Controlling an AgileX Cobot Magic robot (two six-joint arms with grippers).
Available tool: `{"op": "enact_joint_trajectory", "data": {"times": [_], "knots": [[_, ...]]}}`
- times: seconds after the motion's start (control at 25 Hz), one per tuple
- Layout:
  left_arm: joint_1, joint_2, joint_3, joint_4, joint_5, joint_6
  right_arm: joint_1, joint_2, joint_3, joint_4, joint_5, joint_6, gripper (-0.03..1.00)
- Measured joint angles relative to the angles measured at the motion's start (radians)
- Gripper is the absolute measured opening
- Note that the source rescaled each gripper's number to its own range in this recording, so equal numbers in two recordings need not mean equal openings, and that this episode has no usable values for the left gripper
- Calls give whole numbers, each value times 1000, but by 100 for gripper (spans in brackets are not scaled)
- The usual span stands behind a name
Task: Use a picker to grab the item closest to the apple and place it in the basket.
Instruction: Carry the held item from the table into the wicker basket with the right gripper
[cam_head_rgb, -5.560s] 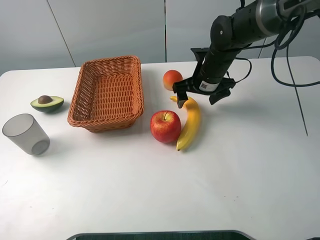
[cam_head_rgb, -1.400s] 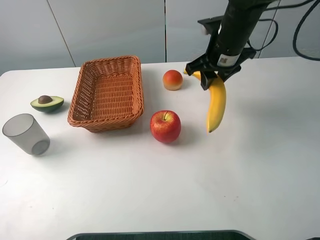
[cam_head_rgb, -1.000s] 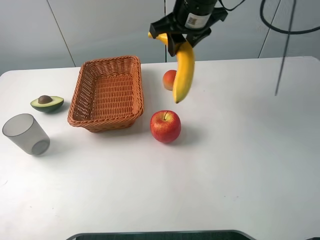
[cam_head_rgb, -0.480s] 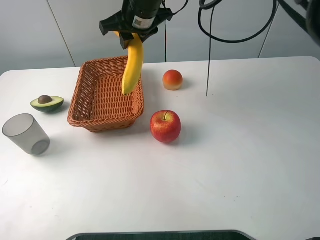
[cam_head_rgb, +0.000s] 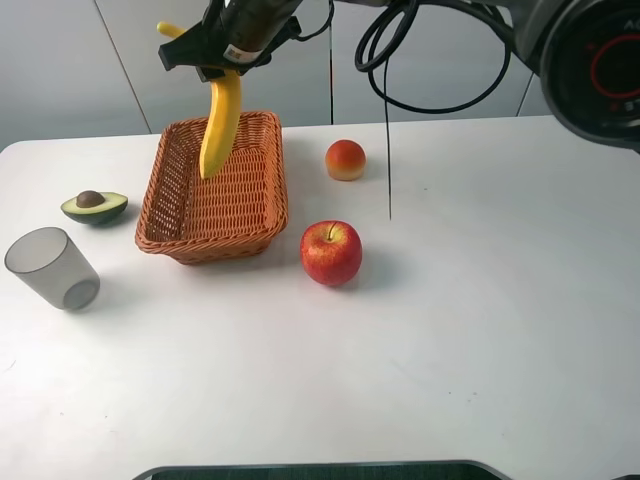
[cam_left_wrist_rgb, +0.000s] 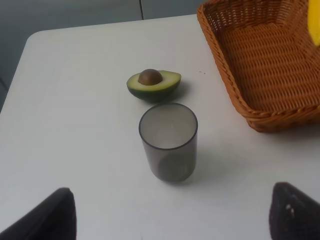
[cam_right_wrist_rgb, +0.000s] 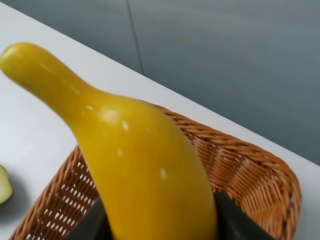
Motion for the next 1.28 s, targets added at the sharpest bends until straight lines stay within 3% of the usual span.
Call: {"op": "enact_joint_trajectory", "data": {"times": [0.24, 0.84, 0.88, 1.0, 1.08, 1.2, 1.28], "knots": [[0, 0, 0, 0, 0, -2, 19, 57, 0, 0, -45, 0, 0], [0, 0, 0, 0, 0, -2, 19, 116, 0, -13, -54, -27, 2], [0, 0, 0, 0, 0, -2, 19, 119, 0, -13, -54, -27, 11], [0, 0, 0, 0, 0, -2, 19, 122, 0, -13, -54, -27, 55], [0, 0, 0, 0, 0, -2, 19, 122, 0, -11, -54, -29, 79], [0, 0, 0, 0, 0, -2, 19, 119, 0, -9, -41, -29, 97], [0, 0, 0, 0, 0, -2, 19, 100, 0, 1, -7, -29, 99]]}}
